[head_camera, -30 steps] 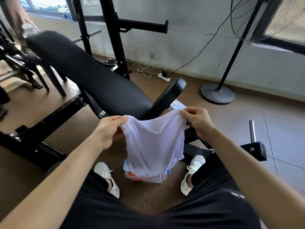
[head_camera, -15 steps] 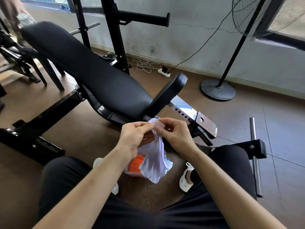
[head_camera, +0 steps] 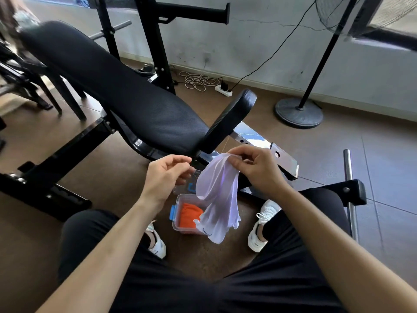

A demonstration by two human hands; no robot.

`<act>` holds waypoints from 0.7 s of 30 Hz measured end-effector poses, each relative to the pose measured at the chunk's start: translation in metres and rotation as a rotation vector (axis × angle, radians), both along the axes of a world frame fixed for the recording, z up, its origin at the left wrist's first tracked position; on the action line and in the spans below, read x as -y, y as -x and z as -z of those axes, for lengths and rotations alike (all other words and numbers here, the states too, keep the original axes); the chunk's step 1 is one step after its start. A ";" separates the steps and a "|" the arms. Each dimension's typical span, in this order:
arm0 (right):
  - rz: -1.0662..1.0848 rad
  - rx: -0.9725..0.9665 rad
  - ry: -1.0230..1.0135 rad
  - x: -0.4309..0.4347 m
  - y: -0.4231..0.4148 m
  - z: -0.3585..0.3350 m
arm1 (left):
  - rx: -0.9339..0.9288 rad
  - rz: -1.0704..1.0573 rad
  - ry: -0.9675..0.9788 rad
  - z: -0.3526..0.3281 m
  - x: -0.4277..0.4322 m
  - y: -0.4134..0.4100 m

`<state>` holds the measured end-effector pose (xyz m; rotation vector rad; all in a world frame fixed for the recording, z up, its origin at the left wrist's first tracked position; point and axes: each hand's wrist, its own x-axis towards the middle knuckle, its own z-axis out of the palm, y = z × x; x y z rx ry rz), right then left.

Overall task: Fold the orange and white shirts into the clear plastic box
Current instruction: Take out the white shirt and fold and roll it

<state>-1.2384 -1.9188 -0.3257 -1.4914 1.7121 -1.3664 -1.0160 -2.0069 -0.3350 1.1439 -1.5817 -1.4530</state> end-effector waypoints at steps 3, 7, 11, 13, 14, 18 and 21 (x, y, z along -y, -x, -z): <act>-0.042 0.024 0.005 0.002 0.005 -0.013 | 0.247 0.218 0.130 0.027 0.003 0.001; -0.040 0.022 -0.004 0.003 0.012 -0.021 | 0.501 0.365 0.345 0.055 -0.013 0.024; -0.008 0.030 0.016 0.000 0.018 -0.028 | 0.441 0.221 0.497 0.064 -0.034 0.049; 0.021 0.035 0.037 -0.002 0.023 -0.032 | 0.395 0.147 0.535 0.064 -0.031 0.051; 0.037 0.044 0.049 -0.001 0.027 -0.034 | 0.413 0.132 0.562 0.066 -0.025 0.049; 0.158 0.069 0.086 0.004 0.044 -0.043 | 0.384 0.082 0.488 0.057 0.017 0.034; 0.238 0.062 0.083 0.016 0.059 -0.046 | 0.185 0.054 0.406 0.025 0.050 0.026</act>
